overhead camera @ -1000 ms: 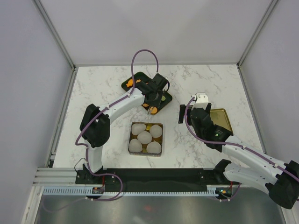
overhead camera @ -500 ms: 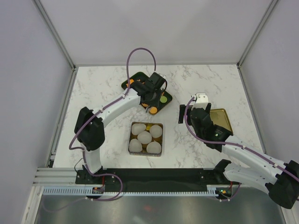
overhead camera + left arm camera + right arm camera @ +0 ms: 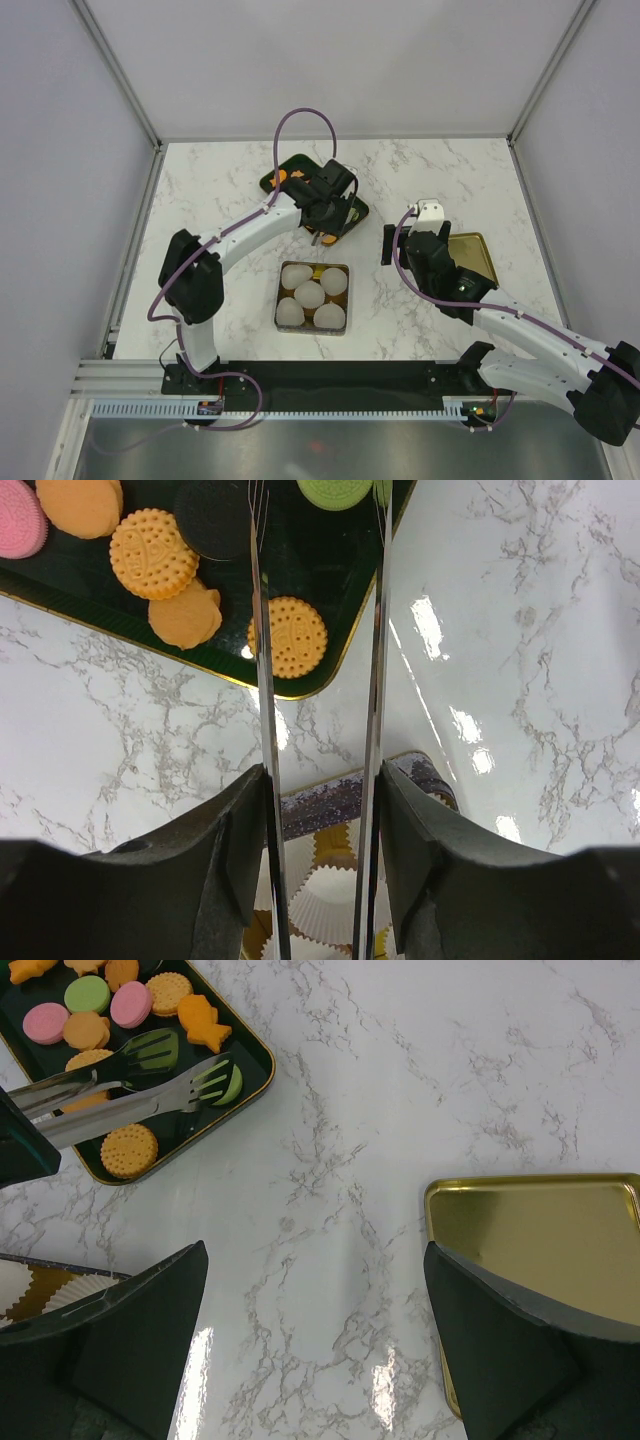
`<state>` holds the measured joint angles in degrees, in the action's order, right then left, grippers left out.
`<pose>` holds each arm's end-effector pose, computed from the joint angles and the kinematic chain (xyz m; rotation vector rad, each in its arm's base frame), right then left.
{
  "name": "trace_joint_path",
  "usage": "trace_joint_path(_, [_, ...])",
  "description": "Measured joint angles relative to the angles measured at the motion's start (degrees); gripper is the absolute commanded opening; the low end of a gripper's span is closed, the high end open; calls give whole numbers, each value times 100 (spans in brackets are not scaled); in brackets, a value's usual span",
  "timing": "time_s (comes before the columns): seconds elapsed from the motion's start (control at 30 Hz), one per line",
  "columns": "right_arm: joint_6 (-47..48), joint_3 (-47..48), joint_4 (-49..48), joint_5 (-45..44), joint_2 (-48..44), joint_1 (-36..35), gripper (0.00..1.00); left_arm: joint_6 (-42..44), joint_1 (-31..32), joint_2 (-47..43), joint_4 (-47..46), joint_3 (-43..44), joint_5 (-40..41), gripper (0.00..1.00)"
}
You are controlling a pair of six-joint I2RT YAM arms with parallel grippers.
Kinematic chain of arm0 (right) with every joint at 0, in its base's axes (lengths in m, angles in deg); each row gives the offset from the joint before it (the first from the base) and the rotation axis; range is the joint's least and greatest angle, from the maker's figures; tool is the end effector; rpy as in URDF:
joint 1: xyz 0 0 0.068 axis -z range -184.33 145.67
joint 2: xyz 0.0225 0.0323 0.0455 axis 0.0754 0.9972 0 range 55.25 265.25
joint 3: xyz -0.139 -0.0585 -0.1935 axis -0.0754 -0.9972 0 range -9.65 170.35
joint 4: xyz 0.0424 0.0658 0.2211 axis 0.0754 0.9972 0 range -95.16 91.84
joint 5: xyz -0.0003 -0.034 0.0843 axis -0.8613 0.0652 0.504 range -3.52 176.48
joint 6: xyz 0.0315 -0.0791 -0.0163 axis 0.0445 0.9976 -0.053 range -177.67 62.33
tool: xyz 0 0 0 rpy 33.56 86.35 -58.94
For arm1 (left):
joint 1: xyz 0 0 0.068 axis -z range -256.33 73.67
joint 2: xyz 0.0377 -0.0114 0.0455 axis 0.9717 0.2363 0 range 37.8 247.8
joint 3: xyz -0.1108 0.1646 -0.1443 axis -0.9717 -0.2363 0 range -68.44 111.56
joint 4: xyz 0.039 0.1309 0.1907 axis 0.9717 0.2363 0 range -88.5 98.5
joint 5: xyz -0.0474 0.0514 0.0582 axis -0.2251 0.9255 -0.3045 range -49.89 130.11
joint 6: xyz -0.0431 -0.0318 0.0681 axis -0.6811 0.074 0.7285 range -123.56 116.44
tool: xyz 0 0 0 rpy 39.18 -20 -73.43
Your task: Pack the cookies
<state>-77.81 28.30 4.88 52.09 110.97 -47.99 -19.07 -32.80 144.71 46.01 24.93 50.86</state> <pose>0.1983 0.1294 0.2352 -0.0409 1.9671 0.1082 0.2938 -0.2594 0.2198 0.5537 2.5034 -0.1517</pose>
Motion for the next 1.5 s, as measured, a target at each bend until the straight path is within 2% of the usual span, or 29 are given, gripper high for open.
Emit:
trace_joint_path(0.83, [0,0,33,0,0,0,98,70,96,415,31,192,31,55])
trace_joint_path(1.1, [0,0,33,0,0,0,98,87,96,417,42,260,31,40])
trace_joint_path(1.5, [0,0,33,-2,17,0,98,107,96,369,177,446,146,38])
